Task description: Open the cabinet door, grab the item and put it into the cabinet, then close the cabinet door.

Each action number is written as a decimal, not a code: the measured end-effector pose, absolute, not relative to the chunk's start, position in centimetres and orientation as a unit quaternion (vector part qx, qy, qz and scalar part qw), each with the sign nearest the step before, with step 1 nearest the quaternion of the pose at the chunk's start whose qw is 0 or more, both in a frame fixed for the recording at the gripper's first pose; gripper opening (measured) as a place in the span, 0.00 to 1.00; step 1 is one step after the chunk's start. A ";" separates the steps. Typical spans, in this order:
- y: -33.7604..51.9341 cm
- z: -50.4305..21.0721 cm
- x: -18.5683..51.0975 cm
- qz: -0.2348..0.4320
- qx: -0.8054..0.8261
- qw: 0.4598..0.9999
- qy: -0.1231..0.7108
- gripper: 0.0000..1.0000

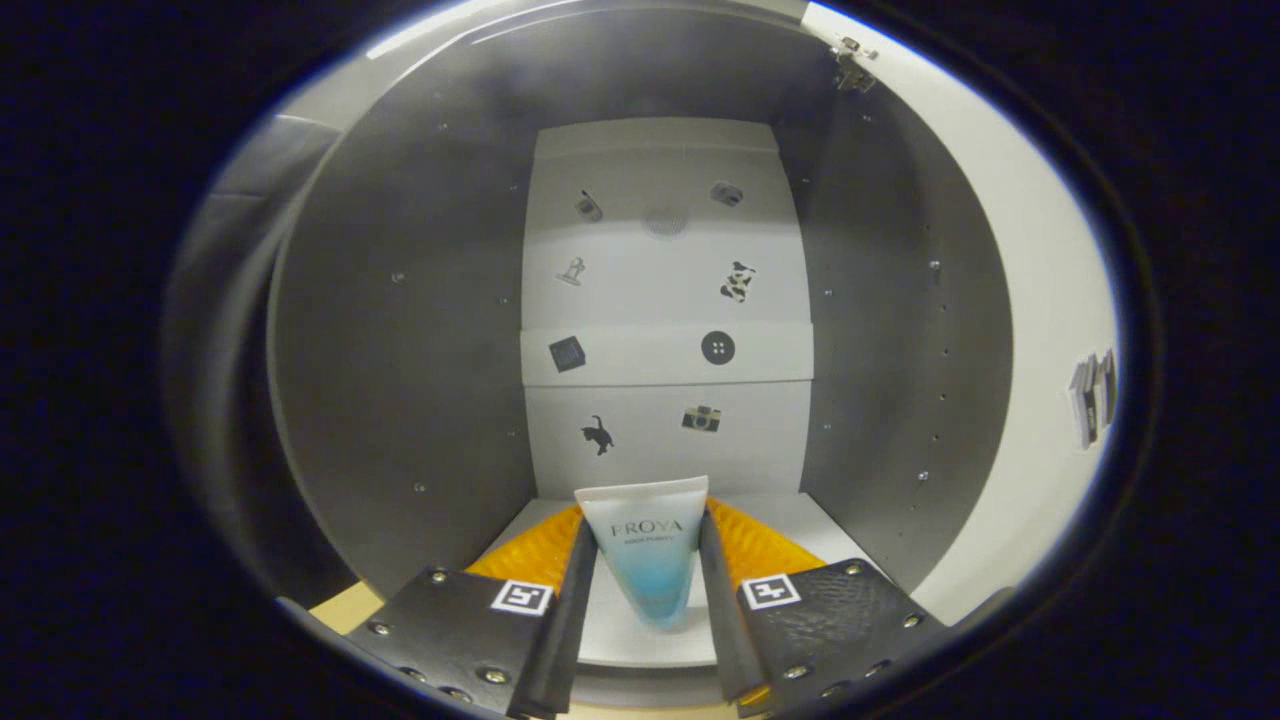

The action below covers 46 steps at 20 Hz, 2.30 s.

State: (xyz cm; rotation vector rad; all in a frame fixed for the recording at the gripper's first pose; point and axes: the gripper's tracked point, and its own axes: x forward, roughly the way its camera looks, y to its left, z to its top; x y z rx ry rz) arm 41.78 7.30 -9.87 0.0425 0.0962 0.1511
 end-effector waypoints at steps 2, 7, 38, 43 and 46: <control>7.2 -11.1 42.8 0.069 0.015 0.996 0.061 0.54; 7.0 -11.9 43.3 0.059 0.016 0.996 0.064 0.55; -5.0 -5.0 2.0 -0.058 0.027 0.995 0.070 1.00; -13.3 -5.0 -2.7 -0.121 0.040 0.989 0.071 1.00; -18.4 -5.4 -3.7 -0.145 0.044 0.986 0.072 1.00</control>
